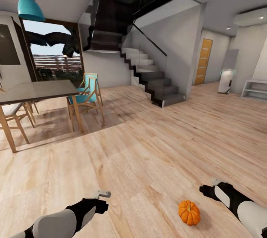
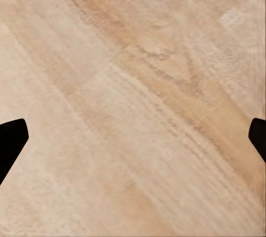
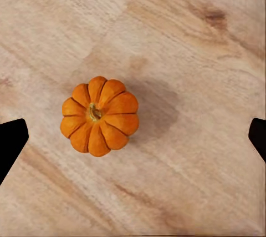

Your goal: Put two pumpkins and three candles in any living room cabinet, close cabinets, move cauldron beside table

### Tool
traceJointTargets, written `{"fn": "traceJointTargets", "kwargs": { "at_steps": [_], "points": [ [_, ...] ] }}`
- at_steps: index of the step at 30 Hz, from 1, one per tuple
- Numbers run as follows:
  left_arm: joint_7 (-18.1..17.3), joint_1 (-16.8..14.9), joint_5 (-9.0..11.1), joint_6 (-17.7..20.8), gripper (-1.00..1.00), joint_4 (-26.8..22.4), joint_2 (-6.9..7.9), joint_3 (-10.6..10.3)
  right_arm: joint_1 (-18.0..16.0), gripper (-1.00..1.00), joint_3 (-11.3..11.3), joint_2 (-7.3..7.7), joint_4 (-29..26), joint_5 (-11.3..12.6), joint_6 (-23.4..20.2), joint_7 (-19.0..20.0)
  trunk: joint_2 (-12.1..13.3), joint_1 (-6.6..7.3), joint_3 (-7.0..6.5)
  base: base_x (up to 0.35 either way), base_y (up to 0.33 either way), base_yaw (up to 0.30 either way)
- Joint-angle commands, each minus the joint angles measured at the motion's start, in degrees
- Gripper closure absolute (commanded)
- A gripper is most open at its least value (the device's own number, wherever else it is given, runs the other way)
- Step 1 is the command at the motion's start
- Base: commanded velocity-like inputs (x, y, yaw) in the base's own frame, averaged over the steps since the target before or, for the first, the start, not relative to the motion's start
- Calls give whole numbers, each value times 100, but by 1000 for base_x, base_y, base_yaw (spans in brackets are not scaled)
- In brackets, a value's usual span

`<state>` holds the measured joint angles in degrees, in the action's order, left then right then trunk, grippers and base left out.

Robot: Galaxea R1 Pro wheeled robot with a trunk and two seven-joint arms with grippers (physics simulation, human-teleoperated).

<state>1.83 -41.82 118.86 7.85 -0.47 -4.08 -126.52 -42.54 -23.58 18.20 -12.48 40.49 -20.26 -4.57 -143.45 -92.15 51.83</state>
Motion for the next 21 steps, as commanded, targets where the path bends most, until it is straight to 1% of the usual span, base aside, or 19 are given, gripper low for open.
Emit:
{"fn": "traceJointTargets", "kwargs": {
  "at_steps": [1, 9, 13, 14, 15, 17, 18, 21],
  "points": [
    [19, -5, 52, 19, -100, -7, -2, -45, 0, -100, -47, 3, -18, 58, -39, -43, -3, 1, 4, 0, 0, -298],
    [19, -2, 41, 23, -100, -13, -11, -44, 0, -100, -67, -22, -18, 47, -64, -52, -3, 1, -11, 0, 0, -279],
    [-10, -2, 28, 23, -100, -20, -17, -40, 0, -100, -68, -27, -18, 45, -58, -50, -3, 1, -12, 0, 0, -59],
    [-15, -5, 24, 25, -100, -23, -39, -43, 0, -100, -180, -77, -18, -101, -56, -38, -3, 1, -12, 0, 0, -4],
    [-12, -5, 22, 24, -100, -23, -46, -45, 0, -100, -239, -97, -18, -175, -58, -36, -3, 1, -12, 0, 0, -2],
    [-12, -4, 19, 24, -100, -23, -50, -46, 0, -100, -279, -110, -18, -230, -57, -26, -3, 1, -12, 0, 0, -2],
    [-10, -4, 16, 24, -100, -19, -54, -49, 0, -100, -335, -125, -18, -290, -57, -8, -3, 1, -12, 0, 0, 0],
    [-26, -6, 20, 33, -100, -19, -57, -50, 0, -100, -381, -126, -18, -323, -137, 26, -7, -6, 54, 0, 0, 0]
  ]
}}
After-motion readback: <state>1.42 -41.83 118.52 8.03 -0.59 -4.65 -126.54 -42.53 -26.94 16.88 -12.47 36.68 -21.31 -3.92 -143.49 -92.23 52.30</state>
